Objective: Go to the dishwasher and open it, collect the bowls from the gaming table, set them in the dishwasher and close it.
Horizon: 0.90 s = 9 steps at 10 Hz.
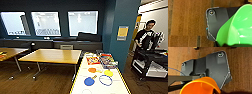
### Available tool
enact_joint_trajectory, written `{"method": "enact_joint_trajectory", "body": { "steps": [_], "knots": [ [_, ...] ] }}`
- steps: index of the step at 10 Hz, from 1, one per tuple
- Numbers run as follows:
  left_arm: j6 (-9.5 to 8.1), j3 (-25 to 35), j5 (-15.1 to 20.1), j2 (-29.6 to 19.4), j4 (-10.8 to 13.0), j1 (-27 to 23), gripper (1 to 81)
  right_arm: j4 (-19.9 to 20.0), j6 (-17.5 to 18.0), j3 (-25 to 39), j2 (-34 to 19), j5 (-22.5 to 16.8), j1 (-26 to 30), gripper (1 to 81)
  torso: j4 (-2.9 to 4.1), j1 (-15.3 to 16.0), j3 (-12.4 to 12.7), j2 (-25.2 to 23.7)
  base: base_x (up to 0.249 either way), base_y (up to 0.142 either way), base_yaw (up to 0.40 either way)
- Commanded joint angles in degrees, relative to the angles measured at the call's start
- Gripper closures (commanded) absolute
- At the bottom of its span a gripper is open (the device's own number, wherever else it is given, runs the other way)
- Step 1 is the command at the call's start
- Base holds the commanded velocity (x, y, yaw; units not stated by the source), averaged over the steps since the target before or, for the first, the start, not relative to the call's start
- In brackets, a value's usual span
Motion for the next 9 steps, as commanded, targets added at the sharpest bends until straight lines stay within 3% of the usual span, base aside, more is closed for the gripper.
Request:
{"method": "enact_joint_trajectory", "body": {
  "steps": [1, 5, 9],
  "knots": [
    [1.94, 6.92, 0.78, -3.79, 3.09, -2.35, 81.1, -1.6, -0.09, 1.18, -1.91, -2.34, 1.68, 81.1, 0.0, 0.0, -0.02, 0.0, 0.0, 0.0, 0.0],
    [1.85, 8.5, 0.78, -4.94, 3.0, -2.0, 81.1, -2.04, 0.0, 7.33, -6.47, -2.07, 1.59, 81.1, 0.0, 0.0, 0.0, 0.0, 0.0, 0.0, 0.0],
    [1.85, 8.85, 0.78, -4.94, 2.48, -2.17, 81.1, -2.48, -0.09, 5.41, -5.34, -2.07, 1.24, 81.1, 0.0, -0.02, 0.0, 0.0, 0.0, 0.0, 0.0]
  ]
}}
